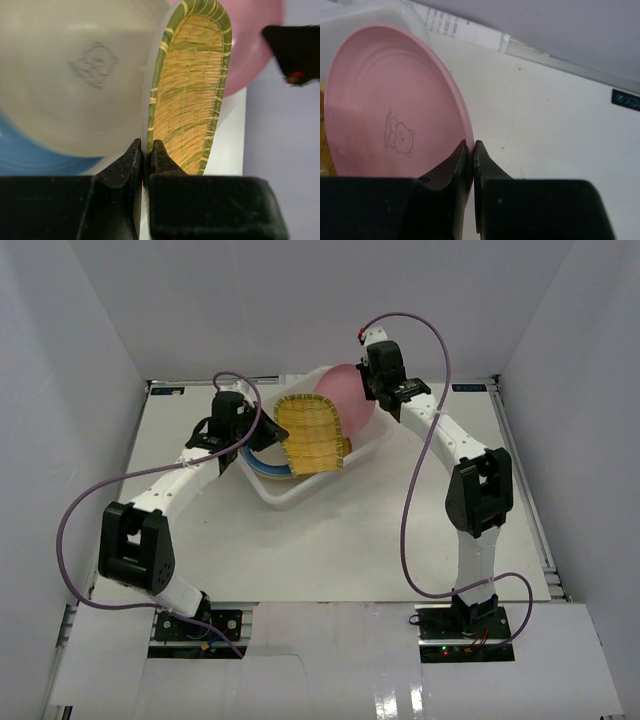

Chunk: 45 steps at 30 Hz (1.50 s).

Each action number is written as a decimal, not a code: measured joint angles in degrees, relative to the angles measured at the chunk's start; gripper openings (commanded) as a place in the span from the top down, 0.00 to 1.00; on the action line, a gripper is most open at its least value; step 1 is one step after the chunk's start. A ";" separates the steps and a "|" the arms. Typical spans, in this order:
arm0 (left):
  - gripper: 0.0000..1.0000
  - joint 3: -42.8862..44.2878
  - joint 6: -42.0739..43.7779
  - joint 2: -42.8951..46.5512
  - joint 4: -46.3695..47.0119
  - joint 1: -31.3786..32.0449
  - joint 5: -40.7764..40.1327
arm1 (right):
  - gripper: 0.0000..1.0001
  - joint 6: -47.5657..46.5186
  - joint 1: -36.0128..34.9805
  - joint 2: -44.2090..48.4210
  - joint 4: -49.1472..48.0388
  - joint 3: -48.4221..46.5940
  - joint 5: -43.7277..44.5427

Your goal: Place the plates into the plastic bin on the countertop

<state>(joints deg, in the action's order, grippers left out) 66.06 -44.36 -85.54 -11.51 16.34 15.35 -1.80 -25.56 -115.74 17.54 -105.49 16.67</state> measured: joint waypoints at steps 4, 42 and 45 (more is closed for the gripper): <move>1.00 2.14 1.03 -6.75 0.57 1.84 -2.58 | 0.92 -2.82 -2.29 2.25 -2.64 -1.88 5.95; 0.02 -3.93 8.72 24.09 -1.84 -5.62 -13.29 | 0.09 23.65 -7.41 8.63 -10.29 18.18 -20.92; 0.02 -5.05 10.08 27.34 -2.71 -5.62 -10.67 | 0.10 21.57 -7.56 11.76 -8.83 17.90 -21.05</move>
<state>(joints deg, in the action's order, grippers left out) 61.01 -34.28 -58.19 -14.22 10.72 4.69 19.77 -33.12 -103.98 8.71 -87.59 -4.38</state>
